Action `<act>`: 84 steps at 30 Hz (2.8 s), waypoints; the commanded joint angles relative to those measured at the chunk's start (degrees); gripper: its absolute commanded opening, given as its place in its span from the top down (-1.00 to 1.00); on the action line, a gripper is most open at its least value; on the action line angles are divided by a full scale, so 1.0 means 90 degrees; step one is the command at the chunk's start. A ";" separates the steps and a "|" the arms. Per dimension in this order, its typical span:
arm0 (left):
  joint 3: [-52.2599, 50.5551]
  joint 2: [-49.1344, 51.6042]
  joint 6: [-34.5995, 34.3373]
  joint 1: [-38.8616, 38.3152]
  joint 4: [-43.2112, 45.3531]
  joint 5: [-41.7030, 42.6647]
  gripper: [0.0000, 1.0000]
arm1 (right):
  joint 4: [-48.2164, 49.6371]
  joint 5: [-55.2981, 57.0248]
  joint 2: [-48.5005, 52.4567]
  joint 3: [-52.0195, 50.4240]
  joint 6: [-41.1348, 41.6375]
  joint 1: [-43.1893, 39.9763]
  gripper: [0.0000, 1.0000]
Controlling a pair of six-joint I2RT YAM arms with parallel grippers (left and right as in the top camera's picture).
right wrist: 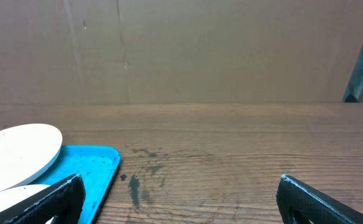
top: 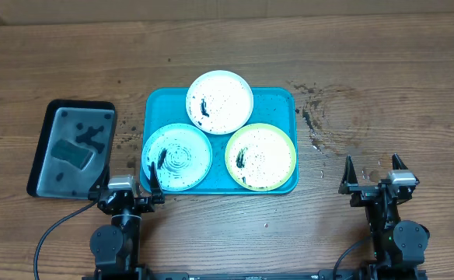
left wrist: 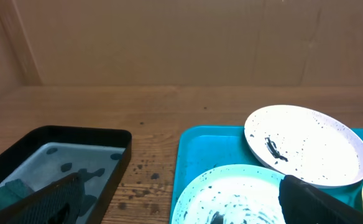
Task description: Clean dirty plates on tray and stack at the side
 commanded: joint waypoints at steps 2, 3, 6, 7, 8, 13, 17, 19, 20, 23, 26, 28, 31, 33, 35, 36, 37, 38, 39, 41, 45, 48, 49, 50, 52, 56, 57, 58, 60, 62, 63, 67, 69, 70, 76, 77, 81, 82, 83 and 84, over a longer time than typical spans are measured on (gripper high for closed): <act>-0.0027 -0.0075 0.0121 -0.0029 -0.0010 -0.0039 -1.00 | 0.0039 0.0041 -0.0063 -0.0066 -0.0022 0.0007 -1.00; -0.0027 -0.0075 0.0121 -0.0029 -0.0010 -0.0039 -1.00 | 0.0039 0.0041 -0.0063 -0.0066 -0.0022 0.0007 -1.00; -0.0027 -0.0075 0.0121 -0.0029 -0.0012 -0.0039 -0.99 | 0.0039 0.0041 -0.0063 -0.0066 -0.0022 0.0007 -1.00; -0.0027 -0.0075 0.0121 -0.0029 -0.0010 -0.0039 -1.00 | 0.0039 0.0041 -0.0063 -0.0066 -0.0022 0.0007 -1.00; -0.0027 -0.0075 0.0121 -0.0029 -0.0010 -0.0039 -1.00 | 0.0039 0.0041 -0.0063 -0.0066 -0.0022 0.0007 -1.00; -0.0027 -0.0075 0.0121 -0.0029 -0.0012 -0.0039 -0.99 | 0.0039 0.0041 -0.0063 -0.0066 -0.0022 0.0007 -1.00; -0.0027 -0.0075 0.0121 -0.0029 -0.0012 -0.0039 -0.99 | 0.0039 0.0041 -0.0063 -0.0066 -0.0022 0.0007 -1.00; -0.0027 -0.0075 0.0121 -0.0029 -0.0010 -0.0039 -1.00 | 0.0039 0.0041 -0.0063 -0.0066 -0.0022 0.0007 -1.00; -0.0027 -0.0075 0.0121 -0.0029 -0.0012 -0.0039 -1.00 | 0.0039 0.0041 -0.0063 -0.0066 -0.0022 0.0007 -1.00; -0.0027 -0.0075 0.0121 -0.0029 -0.0010 -0.0039 -1.00 | 0.0039 0.0041 -0.0063 -0.0066 -0.0022 0.0007 -1.00; -0.0027 -0.0075 0.0121 -0.0029 -0.0010 -0.0039 -1.00 | 0.0039 0.0041 -0.0063 -0.0066 -0.0022 0.0007 -1.00; -0.0027 -0.0075 0.0124 -0.0029 0.0036 -0.0051 -1.00 | 0.0039 0.0041 -0.0063 -0.0066 -0.0022 0.0007 -1.00; -0.0027 -0.0075 -0.0799 -0.0046 0.0702 0.0974 -1.00 | 0.0039 0.0041 -0.0063 -0.0066 -0.0022 0.0007 -1.00; -0.0027 -0.0075 -0.1479 -0.0053 0.1120 0.1863 -0.99 | 0.0039 0.0041 -0.0063 -0.0066 -0.0022 0.0007 -1.00; -0.0027 -0.0075 -0.1977 -0.0053 0.2021 0.2438 -1.00 | 0.0039 0.0041 -0.0063 -0.0066 -0.0022 0.0007 -1.00; -0.0027 -0.0075 -0.2084 -0.0053 0.2521 0.2640 -1.00 | 0.0039 0.0041 -0.0063 -0.0066 -0.0022 0.0007 -1.00; -0.0027 -0.0075 -0.2028 -0.0053 0.3075 0.2691 -1.00 | 0.0039 0.0041 -0.0063 -0.0066 -0.0022 0.0007 -1.00; -0.0027 -0.0075 -0.1936 -0.0053 0.3636 0.2674 -1.00 | 0.0039 0.0041 -0.0063 -0.0066 -0.0022 0.0007 -1.00; -0.0024 -0.0075 -0.1785 -0.0046 0.4204 0.2671 -0.99 | 0.0039 0.0041 -0.0063 -0.0066 -0.0022 0.0007 -1.00; 0.0029 -0.0075 -0.1559 -0.0046 0.4937 0.2591 -1.00 | 0.0039 0.0041 -0.0063 -0.0066 -0.0022 0.0007 -1.00; 0.1545 0.0396 -0.0282 -0.0046 0.3504 0.2237 -0.99 | 0.0039 0.0041 -0.0063 -0.0066 -0.0022 0.0007 -1.00; 0.2936 0.1399 0.0323 -0.0046 0.1620 0.0996 -1.00 | 0.0039 0.0041 -0.0063 -0.0066 -0.0022 0.0007 -1.00; 0.3388 0.1780 0.0313 -0.0046 0.1001 0.0423 -1.00 | 0.0039 0.0041 -0.0063 -0.0066 -0.0022 0.0007 -1.00; 0.3937 0.2273 0.0308 -0.0046 0.0267 -0.0119 -1.00 | 0.0039 0.0041 -0.0063 -0.0066 -0.0022 0.0007 -1.00; 0.4947 0.3235 0.0199 -0.0046 -0.1105 -0.0658 -0.99 | 0.0039 0.0041 -0.0063 -0.0066 -0.0022 0.0007 -1.00; 0.6477 0.4993 0.0112 -0.0053 -0.3050 0.0651 -1.00 | 0.0039 0.0041 -0.0063 -0.0066 -0.0022 0.0007 -1.00; 0.6681 0.5323 0.0100 -0.0053 -0.3325 0.1166 -1.00 | 0.0039 0.0041 -0.0063 -0.0066 -0.0022 0.0007 -1.00; 0.6870 0.5697 0.0146 -0.0053 -0.3507 0.1613 -1.00 | 0.0039 0.0041 -0.0063 -0.0066 -0.0022 0.0007 -1.00; 0.7108 0.6200 0.0109 -0.0044 -0.3589 0.1571 -1.00 | 0.0039 0.0041 -0.0063 -0.0066 -0.0022 0.0007 -1.00; 0.7407 0.6666 -0.0709 0.0039 -0.3762 0.0687 -0.99 | 0.0039 0.0041 -0.0063 -0.0066 -0.0022 0.0007 -1.00; 0.7635 0.6929 -0.1489 0.0134 -0.4051 -0.0063 -0.99 | 0.0039 0.0041 -0.0063 -0.0066 -0.0022 0.0007 -1.00; 0.8553 0.7861 -0.2856 0.0784 -0.5328 -0.1197 -1.00 | 0.0039 0.0041 -0.0063 -0.0066 -0.0022 0.0007 -1.00; 0.8898 0.8267 -0.2863 0.1166 -0.5644 -0.0697 -0.99 | 0.0039 0.0041 -0.0063 -0.0066 -0.0022 0.0007 -1.00; 0.8973 0.8400 -0.2861 0.1287 -0.5734 -0.0328 -1.00 | 0.0039 0.0041 -0.0063 -0.0066 -0.0022 0.0007 -1.00; 0.8998 0.8932 -0.3444 0.1739 -0.5982 -0.0039 -1.00 | 0.0039 0.0041 -0.0063 -0.0066 -0.0022 0.0007 -1.00; 0.8998 0.9005 -0.3857 0.1860 -0.6037 -0.0168 -0.99 | 0.0039 0.0041 -0.0063 -0.0066 -0.0022 0.0007 -1.00; 0.8995 0.9340 -0.4408 0.2380 -0.6084 -0.0274 -1.00 | 0.0039 0.0041 -0.0063 -0.0066 -0.0022 0.0007 -1.00; 0.8998 0.9437 -0.4408 0.2511 -0.6074 -0.0270 -1.00 | 0.0039 0.0041 -0.0063 -0.0066 -0.0022 0.0007 -1.00; 0.8998 0.9537 -0.4408 0.2637 -0.6057 -0.0270 -1.00 | 0.0039 0.0041 -0.0063 -0.0066 -0.0022 0.0007 -1.00; 0.8998 0.9666 -0.4408 0.2773 -0.6025 -0.0260 -1.00 | 0.0039 0.0041 -0.0063 -0.0066 -0.0022 0.0007 -1.00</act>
